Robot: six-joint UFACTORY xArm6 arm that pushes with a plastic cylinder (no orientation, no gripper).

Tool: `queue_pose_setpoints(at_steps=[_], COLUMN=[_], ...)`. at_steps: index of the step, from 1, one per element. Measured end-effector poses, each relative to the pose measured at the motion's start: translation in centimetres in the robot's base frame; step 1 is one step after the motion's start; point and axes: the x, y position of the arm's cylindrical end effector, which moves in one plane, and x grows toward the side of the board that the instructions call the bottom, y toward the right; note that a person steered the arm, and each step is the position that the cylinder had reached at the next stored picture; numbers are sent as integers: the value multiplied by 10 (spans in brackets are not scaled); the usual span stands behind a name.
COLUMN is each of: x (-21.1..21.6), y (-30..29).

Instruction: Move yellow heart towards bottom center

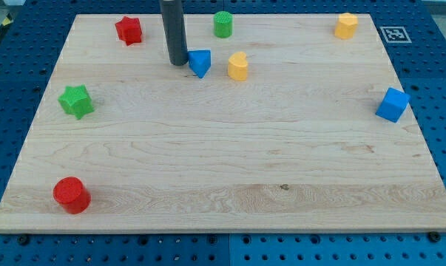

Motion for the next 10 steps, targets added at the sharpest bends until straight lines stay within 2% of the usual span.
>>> queue_pose_setpoints(at_steps=[1, 3, 5, 7, 8, 10], x=[-10, -3, 13, 23, 21, 22], y=[31, 104, 133, 140, 108, 95])
